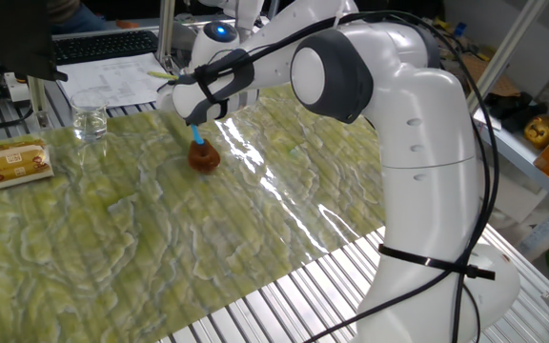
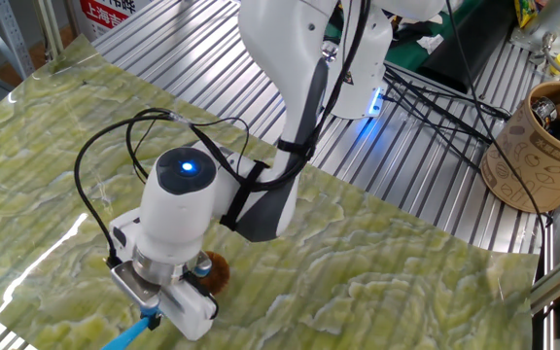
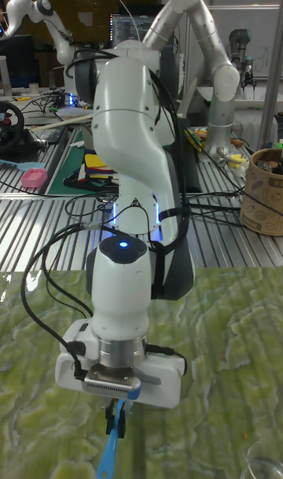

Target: Scrub the table with a brush

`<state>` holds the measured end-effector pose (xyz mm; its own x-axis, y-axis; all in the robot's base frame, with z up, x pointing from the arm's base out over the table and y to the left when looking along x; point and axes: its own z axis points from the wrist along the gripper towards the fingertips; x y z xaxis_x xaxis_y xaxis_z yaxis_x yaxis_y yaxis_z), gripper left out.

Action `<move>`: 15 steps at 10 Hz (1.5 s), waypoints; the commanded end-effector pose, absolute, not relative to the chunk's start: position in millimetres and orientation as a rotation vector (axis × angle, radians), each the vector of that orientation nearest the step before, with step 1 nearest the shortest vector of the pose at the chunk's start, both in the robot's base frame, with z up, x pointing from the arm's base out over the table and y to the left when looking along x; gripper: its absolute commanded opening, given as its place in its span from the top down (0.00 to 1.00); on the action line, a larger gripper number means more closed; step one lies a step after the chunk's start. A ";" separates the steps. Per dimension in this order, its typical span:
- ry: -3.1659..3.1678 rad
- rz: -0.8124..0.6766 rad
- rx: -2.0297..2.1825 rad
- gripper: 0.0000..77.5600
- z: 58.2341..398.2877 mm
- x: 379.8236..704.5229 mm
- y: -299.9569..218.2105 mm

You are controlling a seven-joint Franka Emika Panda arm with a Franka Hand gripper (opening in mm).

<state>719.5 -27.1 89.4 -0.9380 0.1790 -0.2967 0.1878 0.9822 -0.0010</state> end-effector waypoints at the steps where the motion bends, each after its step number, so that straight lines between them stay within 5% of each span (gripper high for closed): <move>1: 2.816 -0.035 0.230 0.99 84.3 718.3 -33.0; 15: 2.844 -0.069 0.039 0.99 100.7 711.9 -88.8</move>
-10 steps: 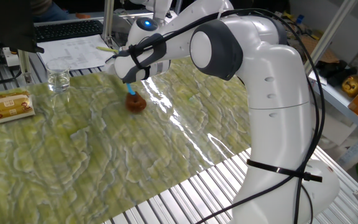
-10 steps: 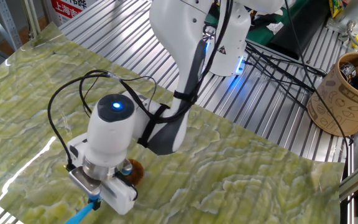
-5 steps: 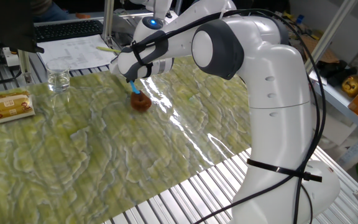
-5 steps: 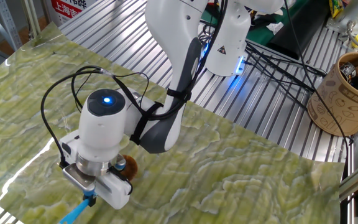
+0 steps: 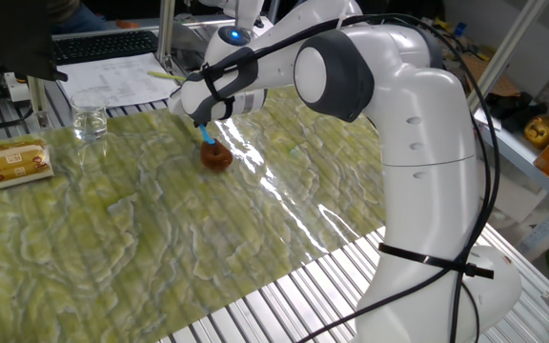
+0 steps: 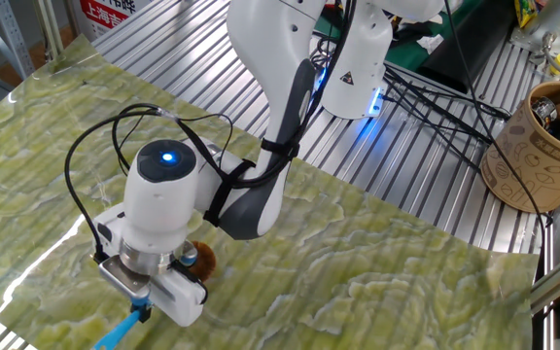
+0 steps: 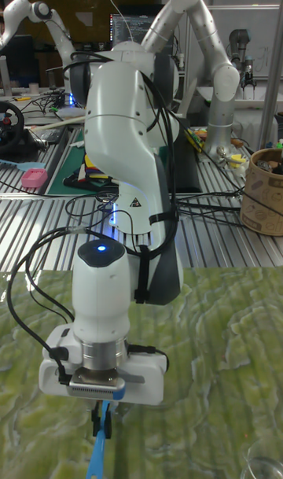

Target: Scrub the table with a brush

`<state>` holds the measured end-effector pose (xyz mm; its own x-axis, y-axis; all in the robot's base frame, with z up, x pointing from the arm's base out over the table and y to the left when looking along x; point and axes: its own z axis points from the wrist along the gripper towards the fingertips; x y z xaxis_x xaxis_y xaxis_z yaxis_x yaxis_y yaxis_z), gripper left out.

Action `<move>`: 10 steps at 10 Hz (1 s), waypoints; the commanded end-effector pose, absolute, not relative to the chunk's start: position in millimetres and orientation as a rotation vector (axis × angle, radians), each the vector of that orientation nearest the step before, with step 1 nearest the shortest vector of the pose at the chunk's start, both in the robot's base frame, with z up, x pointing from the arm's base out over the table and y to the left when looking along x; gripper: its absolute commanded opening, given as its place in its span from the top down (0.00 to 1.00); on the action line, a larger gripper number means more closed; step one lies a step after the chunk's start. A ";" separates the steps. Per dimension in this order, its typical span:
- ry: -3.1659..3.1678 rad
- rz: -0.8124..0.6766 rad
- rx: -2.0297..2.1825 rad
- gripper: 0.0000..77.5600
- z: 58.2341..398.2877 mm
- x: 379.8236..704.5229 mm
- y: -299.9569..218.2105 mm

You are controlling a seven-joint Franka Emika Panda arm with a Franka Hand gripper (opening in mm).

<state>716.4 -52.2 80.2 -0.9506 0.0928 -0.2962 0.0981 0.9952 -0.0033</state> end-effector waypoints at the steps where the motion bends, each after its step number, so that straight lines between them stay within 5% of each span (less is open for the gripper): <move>1: 2.851 -0.072 0.027 0.99 102.8 710.5 -93.0; 10: 2.810 -0.150 -0.001 0.99 97.5 700.2 -95.3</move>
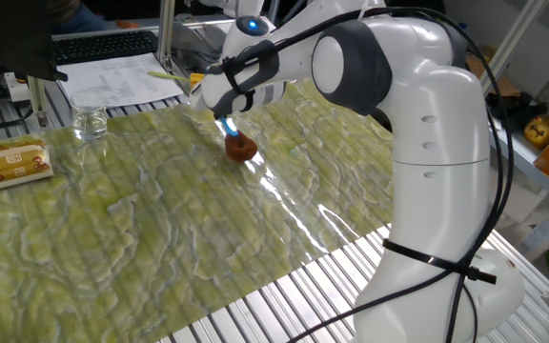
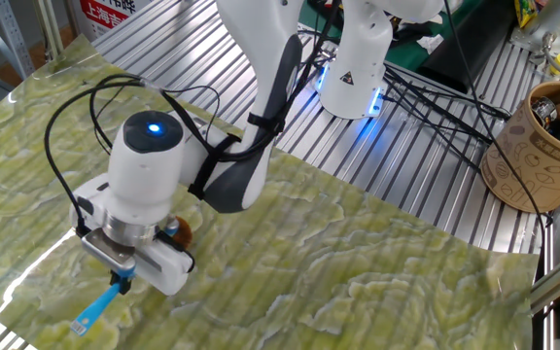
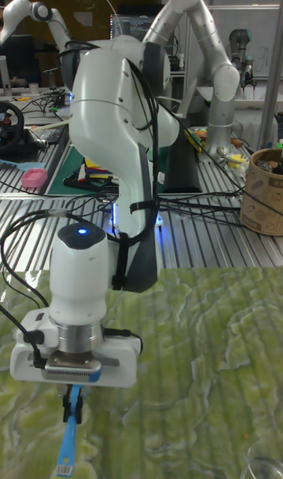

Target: Scrub the table with a brush

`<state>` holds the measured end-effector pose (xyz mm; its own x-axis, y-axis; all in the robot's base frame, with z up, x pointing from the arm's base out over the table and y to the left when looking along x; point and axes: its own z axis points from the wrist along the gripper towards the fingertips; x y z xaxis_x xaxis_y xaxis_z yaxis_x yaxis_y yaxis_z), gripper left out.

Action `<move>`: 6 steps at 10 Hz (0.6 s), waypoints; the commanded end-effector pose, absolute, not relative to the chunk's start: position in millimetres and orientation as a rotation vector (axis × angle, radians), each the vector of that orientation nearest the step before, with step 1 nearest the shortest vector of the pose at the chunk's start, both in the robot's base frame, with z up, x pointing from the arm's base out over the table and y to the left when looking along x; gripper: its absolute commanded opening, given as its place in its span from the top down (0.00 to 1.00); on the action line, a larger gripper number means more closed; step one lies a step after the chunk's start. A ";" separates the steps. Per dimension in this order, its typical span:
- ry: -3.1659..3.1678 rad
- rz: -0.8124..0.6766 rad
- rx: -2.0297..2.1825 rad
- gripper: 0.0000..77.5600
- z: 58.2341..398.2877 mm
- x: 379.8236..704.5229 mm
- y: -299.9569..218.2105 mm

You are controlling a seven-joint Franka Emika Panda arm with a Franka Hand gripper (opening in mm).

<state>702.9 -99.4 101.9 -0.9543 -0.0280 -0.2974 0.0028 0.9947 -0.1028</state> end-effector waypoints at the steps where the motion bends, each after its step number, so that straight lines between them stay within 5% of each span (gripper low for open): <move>1: 2.796 -0.146 0.014 0.99 92.1 698.7 -92.1; 6: 2.791 -0.027 0.130 0.99 79.9 700.8 -73.8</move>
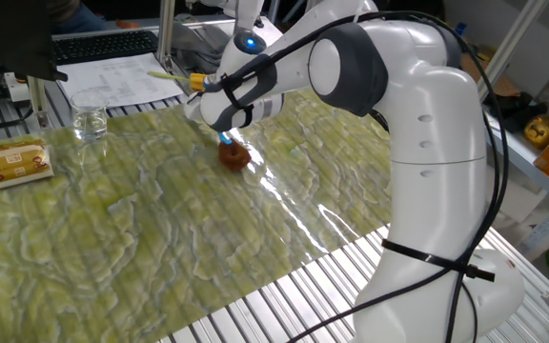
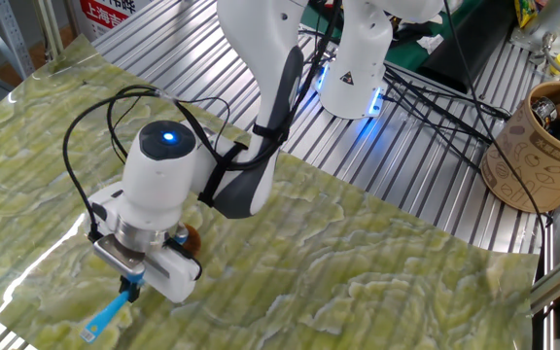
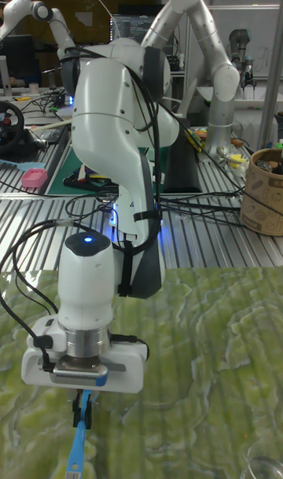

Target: Scrub the table with a brush

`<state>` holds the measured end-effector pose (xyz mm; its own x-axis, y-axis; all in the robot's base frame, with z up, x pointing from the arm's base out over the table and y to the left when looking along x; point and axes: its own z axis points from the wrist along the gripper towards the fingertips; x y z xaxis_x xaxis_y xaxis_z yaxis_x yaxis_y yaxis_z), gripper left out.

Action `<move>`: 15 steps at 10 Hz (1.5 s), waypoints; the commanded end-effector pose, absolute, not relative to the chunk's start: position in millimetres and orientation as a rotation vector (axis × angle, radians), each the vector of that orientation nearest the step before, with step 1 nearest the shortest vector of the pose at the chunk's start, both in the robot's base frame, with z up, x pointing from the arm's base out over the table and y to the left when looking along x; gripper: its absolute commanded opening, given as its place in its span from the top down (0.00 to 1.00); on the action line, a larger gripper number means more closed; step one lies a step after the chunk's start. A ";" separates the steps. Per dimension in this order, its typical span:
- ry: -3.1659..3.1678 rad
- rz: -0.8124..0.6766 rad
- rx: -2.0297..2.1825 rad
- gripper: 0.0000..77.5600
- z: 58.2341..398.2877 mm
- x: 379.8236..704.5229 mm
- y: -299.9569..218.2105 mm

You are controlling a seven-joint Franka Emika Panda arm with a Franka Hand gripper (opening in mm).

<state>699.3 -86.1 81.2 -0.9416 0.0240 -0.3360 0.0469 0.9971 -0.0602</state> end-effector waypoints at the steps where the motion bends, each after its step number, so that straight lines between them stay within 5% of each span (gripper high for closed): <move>1: 2.791 -0.018 0.151 0.99 80.8 700.0 -69.3; 15: 2.864 0.251 0.544 0.99 92.1 674.9 10.6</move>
